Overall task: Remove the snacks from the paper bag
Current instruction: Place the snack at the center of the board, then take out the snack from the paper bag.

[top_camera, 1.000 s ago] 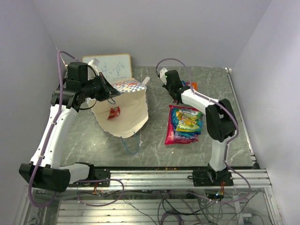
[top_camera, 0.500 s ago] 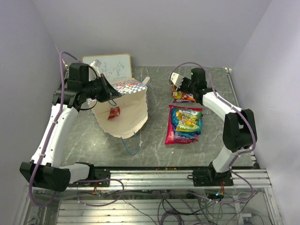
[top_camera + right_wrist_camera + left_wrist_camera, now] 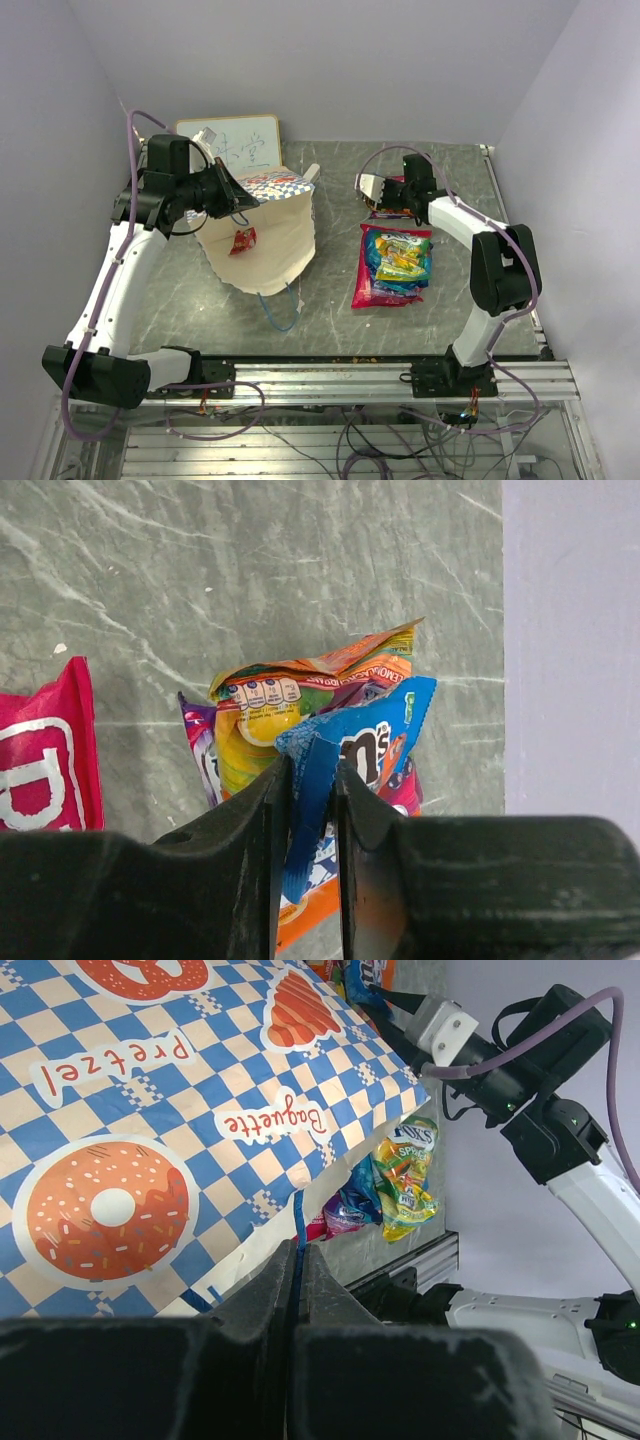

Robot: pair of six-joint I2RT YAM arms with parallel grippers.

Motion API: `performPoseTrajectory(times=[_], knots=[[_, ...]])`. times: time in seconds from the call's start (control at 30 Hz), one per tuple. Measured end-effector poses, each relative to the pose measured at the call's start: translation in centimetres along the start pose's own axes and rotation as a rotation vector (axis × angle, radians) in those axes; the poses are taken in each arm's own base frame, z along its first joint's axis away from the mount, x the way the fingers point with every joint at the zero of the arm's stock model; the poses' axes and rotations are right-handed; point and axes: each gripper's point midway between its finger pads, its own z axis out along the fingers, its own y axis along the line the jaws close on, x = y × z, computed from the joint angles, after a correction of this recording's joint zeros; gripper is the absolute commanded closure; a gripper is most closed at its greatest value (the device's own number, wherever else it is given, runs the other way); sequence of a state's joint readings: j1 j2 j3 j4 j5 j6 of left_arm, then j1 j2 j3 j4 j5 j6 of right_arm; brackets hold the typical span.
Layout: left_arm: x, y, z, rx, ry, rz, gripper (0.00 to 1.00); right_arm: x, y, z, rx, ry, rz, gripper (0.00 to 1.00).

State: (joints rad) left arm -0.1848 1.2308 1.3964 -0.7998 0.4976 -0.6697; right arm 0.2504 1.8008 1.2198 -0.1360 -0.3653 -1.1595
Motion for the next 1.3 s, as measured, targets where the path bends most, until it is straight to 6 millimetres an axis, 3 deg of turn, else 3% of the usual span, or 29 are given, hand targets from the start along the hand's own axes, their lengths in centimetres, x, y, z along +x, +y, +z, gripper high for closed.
performPoseTrajectory(times=[0.17,0.2,0.23,0.27,0.4,0.53,0.67,0.77,0.83,0.97,1.1,1.2,1.3], knots=[[0.2,0.3,0.2,-0.004,0.006,-0.005,0.93,0.3,0.5,0.1,-0.013,-0.004,0.000,0.57],[0.2,0.3,0.2,-0.004,0.007,-0.005,0.93,0.3,0.6,0.1,-0.015,-0.004,0.004,0.38],[0.2,0.3,0.2,-0.004,0.007,-0.005,0.93,0.3,0.7,0.1,-0.017,-0.006,0.009,0.10],[0.2,0.3,0.2,-0.004,0.007,-0.005,0.93,0.3,0.8,0.1,-0.023,-0.009,0.021,0.01],[0.2,0.3,0.2,-0.004,0.007,-0.006,0.93,-0.4,0.8,-0.4,-0.030,-0.025,0.075,0.00],[0.1,0.2,0.2,0.000,0.002,-0.009,0.93,-3.0,-0.8,-3.0,0.039,-0.078,0.145,0.00],[0.1,0.1,0.2,0.000,0.002,-0.012,0.93,-8.0,-3.8,-6.7,0.182,-0.153,0.167,0.00],[0.1,0.1,0.2,0.001,0.002,-0.013,0.93,-12.6,-3.6,-8.2,0.216,-0.225,0.175,0.01],[0.1,0.1,0.1,0.003,-0.001,-0.012,0.93,-16.0,-1.7,-8.8,0.200,-0.281,0.189,0.04],[0.4,-0.1,-0.3,0.010,-0.005,-0.015,0.93,-23.4,5.0,-9.8,0.079,-0.427,0.224,0.10],[0.7,-0.3,-0.6,0.026,-0.004,-0.017,0.93,-30.1,11.2,-12.2,-0.044,-0.601,0.226,0.14],[1.1,-0.4,-0.7,0.039,0.005,-0.020,0.93,-33.9,15.0,-13.6,-0.116,-0.704,0.206,0.14],[1.4,-0.6,-0.7,0.053,0.020,-0.024,0.93,-36.8,18.5,-13.7,-0.166,-0.765,0.139,0.15]])
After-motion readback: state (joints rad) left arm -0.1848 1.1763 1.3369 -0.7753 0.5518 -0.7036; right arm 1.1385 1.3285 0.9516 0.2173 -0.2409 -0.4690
